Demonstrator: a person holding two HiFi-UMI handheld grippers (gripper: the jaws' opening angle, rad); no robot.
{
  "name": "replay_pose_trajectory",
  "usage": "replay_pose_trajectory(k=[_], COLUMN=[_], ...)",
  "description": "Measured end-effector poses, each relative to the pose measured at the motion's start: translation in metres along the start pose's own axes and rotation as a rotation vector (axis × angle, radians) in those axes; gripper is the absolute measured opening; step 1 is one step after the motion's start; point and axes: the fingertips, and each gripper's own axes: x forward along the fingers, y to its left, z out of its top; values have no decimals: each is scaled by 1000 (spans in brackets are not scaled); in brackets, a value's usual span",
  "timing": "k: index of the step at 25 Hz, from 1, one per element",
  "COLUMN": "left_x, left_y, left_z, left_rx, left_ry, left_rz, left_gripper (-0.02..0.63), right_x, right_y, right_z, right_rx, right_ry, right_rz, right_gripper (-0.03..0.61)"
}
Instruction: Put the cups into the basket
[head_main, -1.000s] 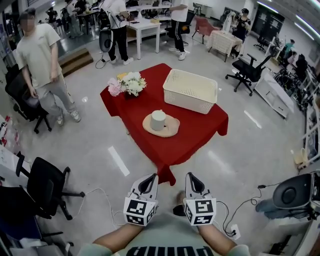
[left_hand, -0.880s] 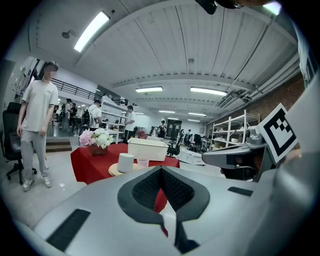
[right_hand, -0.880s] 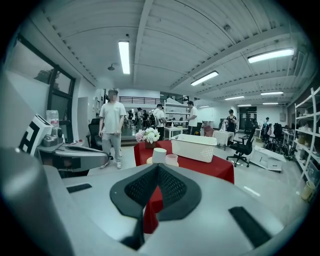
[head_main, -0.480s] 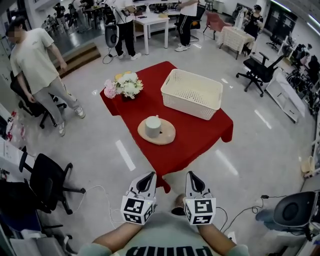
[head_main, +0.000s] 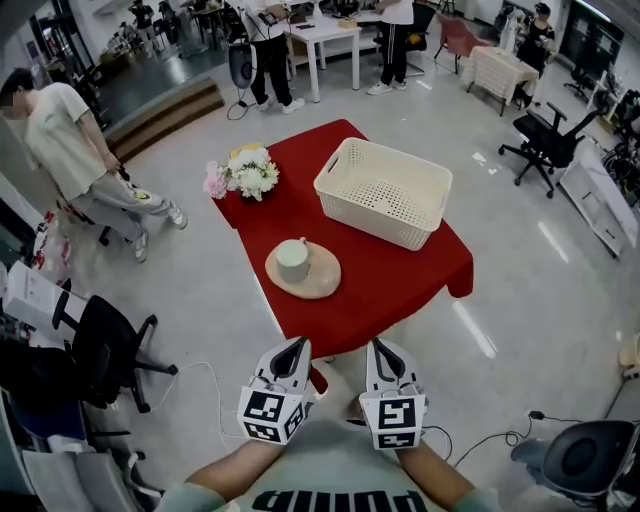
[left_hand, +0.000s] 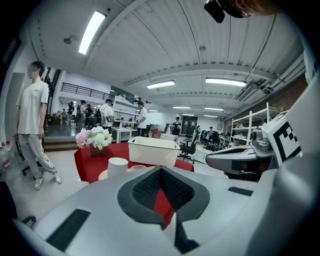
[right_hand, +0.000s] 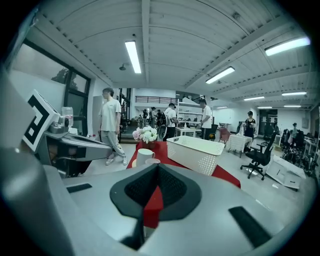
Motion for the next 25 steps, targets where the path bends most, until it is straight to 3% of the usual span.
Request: replay_pose_trajectory(k=[10, 25], left_x=[27, 62], left_y=[-15, 26], left_z=[6, 19], left_rx=[-7, 4], left_ry=[-4, -2], left_rz=[69, 105], left_gripper=[3, 3], right_x=[15, 64], right_y=[-43, -49], right_z=[2, 10], right_rx=[-21, -46], right_ry=[9, 50], right_rz=[64, 111], right_gripper=[12, 12])
